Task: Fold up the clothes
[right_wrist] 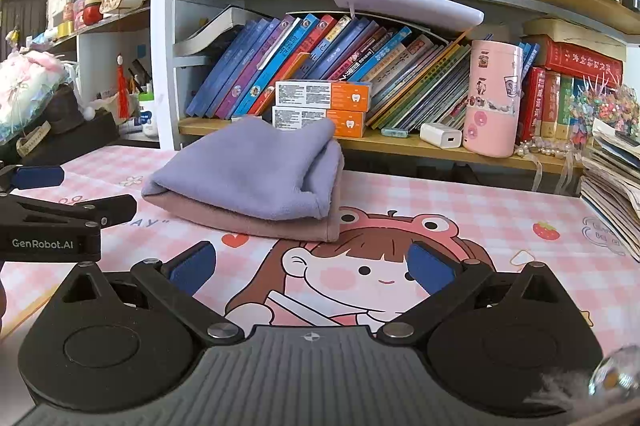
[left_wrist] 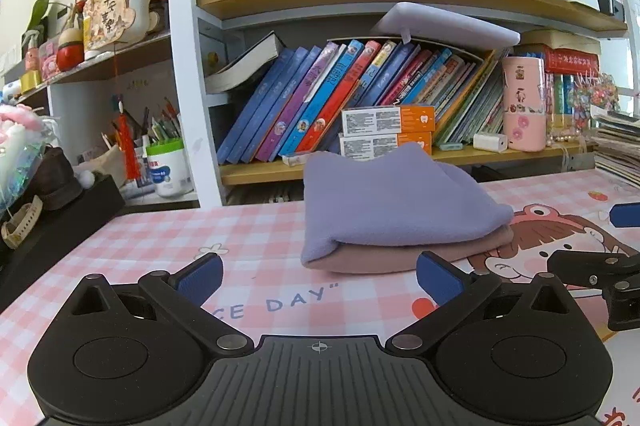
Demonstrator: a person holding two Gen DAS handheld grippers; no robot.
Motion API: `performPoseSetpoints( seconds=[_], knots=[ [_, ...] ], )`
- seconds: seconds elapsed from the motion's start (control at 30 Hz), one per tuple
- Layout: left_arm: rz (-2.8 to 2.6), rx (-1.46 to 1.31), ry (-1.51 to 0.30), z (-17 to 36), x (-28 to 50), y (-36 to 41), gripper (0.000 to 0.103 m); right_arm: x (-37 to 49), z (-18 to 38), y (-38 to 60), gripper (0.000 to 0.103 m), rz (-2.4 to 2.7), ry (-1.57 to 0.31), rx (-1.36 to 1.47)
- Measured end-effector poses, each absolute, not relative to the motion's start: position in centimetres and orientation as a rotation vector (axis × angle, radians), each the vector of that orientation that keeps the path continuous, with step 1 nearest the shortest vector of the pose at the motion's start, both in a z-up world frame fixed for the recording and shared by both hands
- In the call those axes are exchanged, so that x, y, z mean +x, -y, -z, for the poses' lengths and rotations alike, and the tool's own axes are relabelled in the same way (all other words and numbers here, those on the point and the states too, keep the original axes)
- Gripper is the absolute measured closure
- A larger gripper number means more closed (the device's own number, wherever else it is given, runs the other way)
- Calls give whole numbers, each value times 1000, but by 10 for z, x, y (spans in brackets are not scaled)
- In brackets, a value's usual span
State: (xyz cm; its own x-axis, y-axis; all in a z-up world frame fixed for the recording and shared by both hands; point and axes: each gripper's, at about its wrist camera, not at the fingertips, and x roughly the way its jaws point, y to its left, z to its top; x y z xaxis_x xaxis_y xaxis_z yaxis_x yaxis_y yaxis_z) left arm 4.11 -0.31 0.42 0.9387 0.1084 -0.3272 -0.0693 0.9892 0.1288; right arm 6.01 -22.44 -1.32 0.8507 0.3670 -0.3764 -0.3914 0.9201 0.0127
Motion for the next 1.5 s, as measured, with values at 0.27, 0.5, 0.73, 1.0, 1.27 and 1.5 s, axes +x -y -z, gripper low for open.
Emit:
performPoseSetpoints(
  seconds=[0.27,0.5,0.73,1.0,1.27,1.5],
  knots=[
    [-83,127,-335,-4,41,5,0,61,13,224,0,-407,-387,-68],
    [-81,129,-334,-4,41,6,0,61,13,224,0,-407,-387,-69],
    [-83,120,-339,-4,42,4,0,61,14,223,0,-408,-391,-68],
    [-82,122,-338,-4,42,4,0,61,13,223,0,-408,-392,-68],
    [-80,119,-339,-4,41,4,0,61,14,224,0,-409,-394,-69],
    [-84,116,-343,-4,42,3,0,61,14,224,0,-409,-398,-67]
  ],
)
